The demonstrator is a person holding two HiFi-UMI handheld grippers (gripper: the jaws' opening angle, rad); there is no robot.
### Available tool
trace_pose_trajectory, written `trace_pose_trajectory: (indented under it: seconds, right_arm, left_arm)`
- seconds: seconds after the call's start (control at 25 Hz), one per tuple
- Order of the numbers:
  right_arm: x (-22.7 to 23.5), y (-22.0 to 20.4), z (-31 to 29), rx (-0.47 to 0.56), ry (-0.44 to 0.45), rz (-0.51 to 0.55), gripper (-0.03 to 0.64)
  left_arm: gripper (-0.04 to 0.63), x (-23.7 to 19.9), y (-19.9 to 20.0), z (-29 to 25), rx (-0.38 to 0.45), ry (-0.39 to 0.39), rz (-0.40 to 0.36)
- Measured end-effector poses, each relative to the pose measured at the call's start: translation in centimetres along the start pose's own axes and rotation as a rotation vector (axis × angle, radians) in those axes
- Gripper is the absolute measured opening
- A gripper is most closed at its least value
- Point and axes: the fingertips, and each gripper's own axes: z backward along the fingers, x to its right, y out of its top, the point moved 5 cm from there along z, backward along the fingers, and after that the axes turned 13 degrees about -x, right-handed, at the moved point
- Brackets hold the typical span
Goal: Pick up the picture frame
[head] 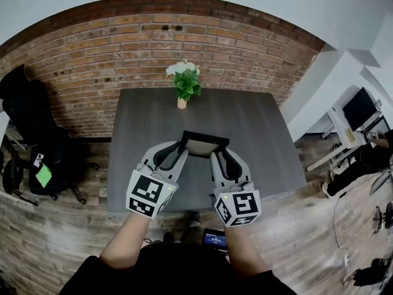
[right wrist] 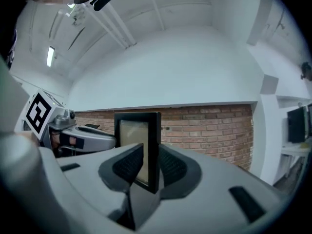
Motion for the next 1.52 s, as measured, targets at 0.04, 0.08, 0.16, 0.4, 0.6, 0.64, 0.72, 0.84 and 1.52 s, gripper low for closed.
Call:
trace_pose_trajectory:
  seconds: [0.04,0.08,0.16,0.4,0.6,0.64,0.72,0.84,1.52]
  right_arm:
    - [-0.2,0.4,0.6,0.01,-0.002,0.007,0.101]
    - [-0.3,0.6,1.1,0.016,-0.003,0.013,0.101]
    - [-0.4,1.0,2.1,0.026,-0.003,0.016,0.101]
    - [0.7,2.1,5.1,0.078,-0.013,0.0,0.079]
    - [2.4,2.5,7.9,0.095,0.005,-0.002,0.072]
    - [2.8,2.4,8.5,0.094,0.009,-0.003,0.072]
    - [3.8,2.0,9.9,0.094,0.015,-0.002,0.072]
    - [5.2,1.4,12.0,0.087,0.026,-0.003,0.072]
    - [9.6,-4.2,21.2,0.038,0.11,-0.035,0.072]
  left_arm:
    - [0.069,0.3,0.5,0.6,0.013,0.0,-0.006]
    - [0.066,0.5,0.9,1.1,0.025,0.0,-0.01]
    - [0.061,1.2,1.5,2.0,0.044,-0.001,-0.017]
    - [0.058,3.6,3.3,2.9,0.074,-0.004,-0.034]
    - [0.058,6.6,4.6,3.3,0.081,0.012,-0.047]
    - [0.058,7.4,4.7,3.2,0.079,0.012,-0.047]
    - [0.058,9.1,4.9,3.0,0.069,0.01,-0.048]
    - [0.06,11.5,5.2,2.7,0.056,0.013,-0.047]
    - [0.06,23.2,2.4,2.8,-0.009,0.004,0.028]
